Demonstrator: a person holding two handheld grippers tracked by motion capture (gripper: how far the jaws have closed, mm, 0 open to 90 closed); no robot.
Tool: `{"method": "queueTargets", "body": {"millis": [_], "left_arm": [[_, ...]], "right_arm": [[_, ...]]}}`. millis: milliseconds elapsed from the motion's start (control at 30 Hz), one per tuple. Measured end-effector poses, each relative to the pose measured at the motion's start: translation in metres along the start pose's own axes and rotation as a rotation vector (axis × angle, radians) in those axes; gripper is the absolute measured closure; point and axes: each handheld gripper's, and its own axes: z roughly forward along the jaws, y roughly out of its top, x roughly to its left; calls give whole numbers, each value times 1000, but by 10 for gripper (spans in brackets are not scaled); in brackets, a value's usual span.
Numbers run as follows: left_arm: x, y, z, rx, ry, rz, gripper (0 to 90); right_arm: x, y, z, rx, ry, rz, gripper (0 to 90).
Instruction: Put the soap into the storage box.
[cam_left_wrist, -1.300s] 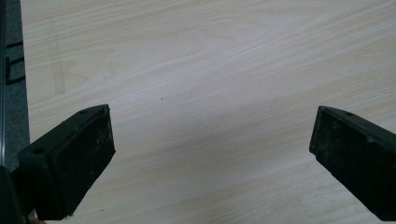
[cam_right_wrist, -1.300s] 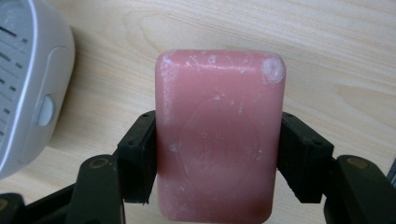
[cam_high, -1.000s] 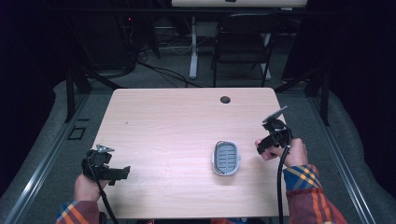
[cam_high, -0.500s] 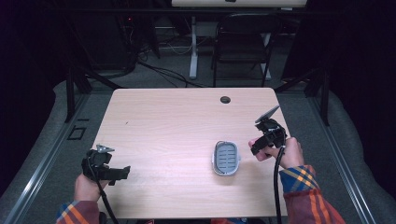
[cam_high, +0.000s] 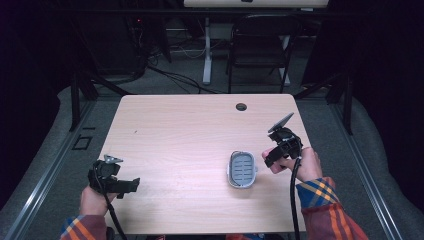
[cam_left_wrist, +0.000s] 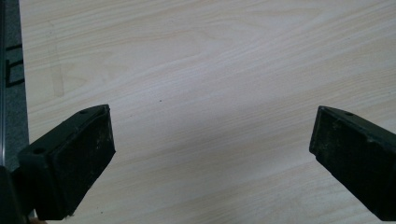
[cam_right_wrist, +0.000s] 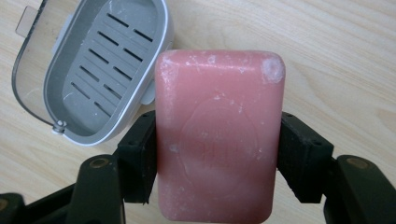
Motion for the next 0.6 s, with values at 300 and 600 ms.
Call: {"method": "queueTargets", "body": {"millis": [300, 600], "left_arm": [[0, 0, 0, 5, -3, 1, 0], [0, 1, 1, 6, -5, 4, 0]], "right_arm": [[10, 2, -2, 17, 4, -25, 368], [23, 8, 0, 35, 18, -64, 369]]}}
